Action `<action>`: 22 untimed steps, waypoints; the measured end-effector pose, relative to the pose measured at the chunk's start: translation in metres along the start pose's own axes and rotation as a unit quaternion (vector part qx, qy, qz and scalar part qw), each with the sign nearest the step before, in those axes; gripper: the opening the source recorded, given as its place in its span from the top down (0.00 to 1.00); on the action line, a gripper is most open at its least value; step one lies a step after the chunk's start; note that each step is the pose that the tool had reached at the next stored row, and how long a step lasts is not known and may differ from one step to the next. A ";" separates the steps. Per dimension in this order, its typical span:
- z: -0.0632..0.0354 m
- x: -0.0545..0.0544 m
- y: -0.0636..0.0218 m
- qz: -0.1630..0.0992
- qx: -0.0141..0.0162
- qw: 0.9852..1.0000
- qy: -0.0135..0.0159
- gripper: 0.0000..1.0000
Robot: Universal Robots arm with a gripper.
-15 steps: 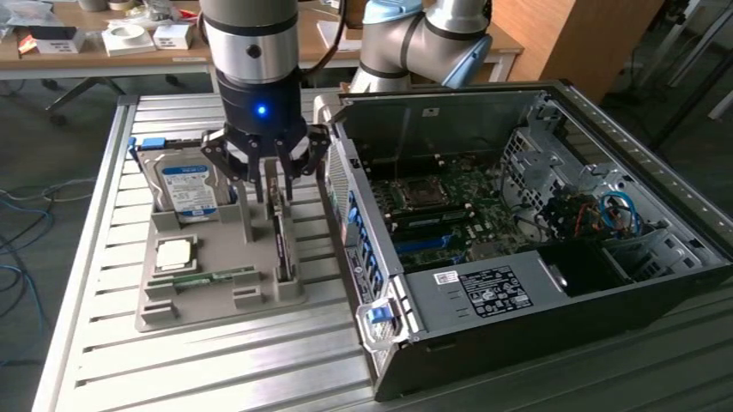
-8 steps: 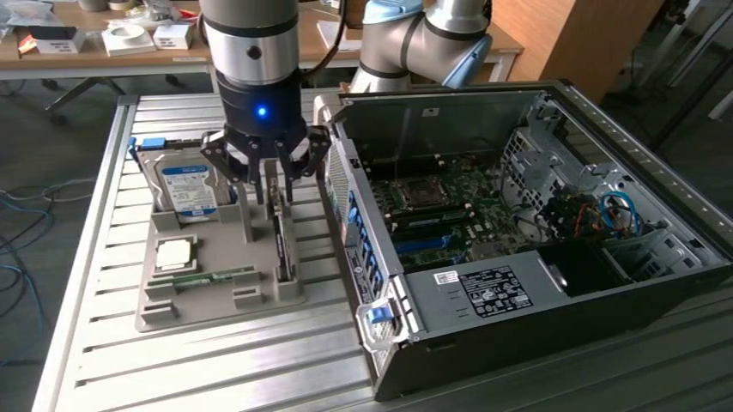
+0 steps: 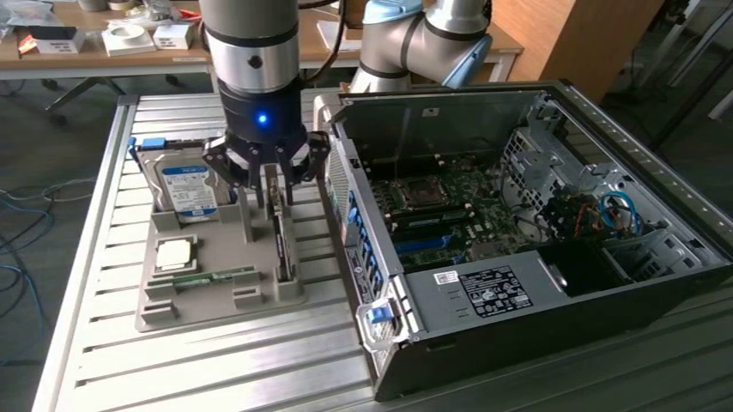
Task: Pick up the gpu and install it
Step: 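Pick up the gpu and move the gpu toward the slot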
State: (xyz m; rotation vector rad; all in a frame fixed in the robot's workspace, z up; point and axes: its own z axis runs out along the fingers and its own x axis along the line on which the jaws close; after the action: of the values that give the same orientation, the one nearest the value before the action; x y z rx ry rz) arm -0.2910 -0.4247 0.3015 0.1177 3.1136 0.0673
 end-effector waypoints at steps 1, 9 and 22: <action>0.0011 0.000 0.0000 0.000 0.000 1.000 0.000 0.58; 0.0075 0.000 -0.0003 0.000 0.000 1.000 0.000 0.58; 0.0196 0.000 -0.0008 0.000 0.000 1.000 0.000 0.58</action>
State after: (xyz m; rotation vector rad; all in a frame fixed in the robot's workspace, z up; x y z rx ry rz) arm -0.2910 -0.4247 0.2819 0.1177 3.1135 0.0674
